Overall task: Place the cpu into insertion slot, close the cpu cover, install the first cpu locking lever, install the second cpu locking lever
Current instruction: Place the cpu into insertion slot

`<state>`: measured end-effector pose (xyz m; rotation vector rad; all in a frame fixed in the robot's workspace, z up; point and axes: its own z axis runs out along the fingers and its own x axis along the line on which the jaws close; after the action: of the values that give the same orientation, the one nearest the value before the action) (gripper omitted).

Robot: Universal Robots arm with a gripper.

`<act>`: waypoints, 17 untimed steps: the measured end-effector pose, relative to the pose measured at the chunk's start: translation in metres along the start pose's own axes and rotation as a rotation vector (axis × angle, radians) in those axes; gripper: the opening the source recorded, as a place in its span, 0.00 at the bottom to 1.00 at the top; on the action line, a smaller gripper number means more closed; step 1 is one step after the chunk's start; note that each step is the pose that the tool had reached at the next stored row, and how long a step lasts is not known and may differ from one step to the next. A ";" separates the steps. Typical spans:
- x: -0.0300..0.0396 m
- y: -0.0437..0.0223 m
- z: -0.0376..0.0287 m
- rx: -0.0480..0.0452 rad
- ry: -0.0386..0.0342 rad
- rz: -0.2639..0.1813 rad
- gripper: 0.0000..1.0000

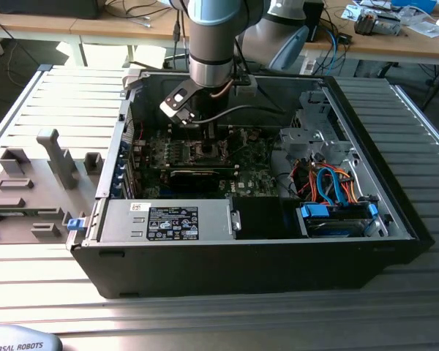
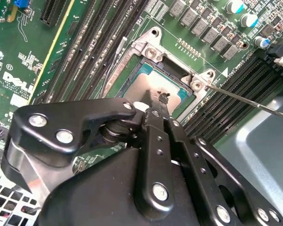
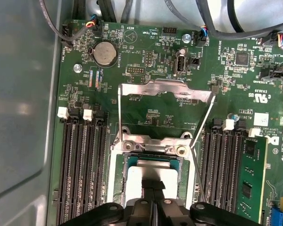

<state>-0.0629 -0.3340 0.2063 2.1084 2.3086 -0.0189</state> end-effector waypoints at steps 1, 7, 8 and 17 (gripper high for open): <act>0.0000 0.0001 0.0003 0.0004 0.0004 0.000 0.11; -0.0005 0.0032 0.0002 0.0025 0.0012 0.000 0.11; -0.0006 0.0039 -0.0010 0.0026 0.0014 0.000 0.11; -0.0017 0.0126 -0.0157 0.0108 0.0017 0.000 0.11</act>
<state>-0.0502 -0.3343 0.2221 2.1140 2.3150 -0.0296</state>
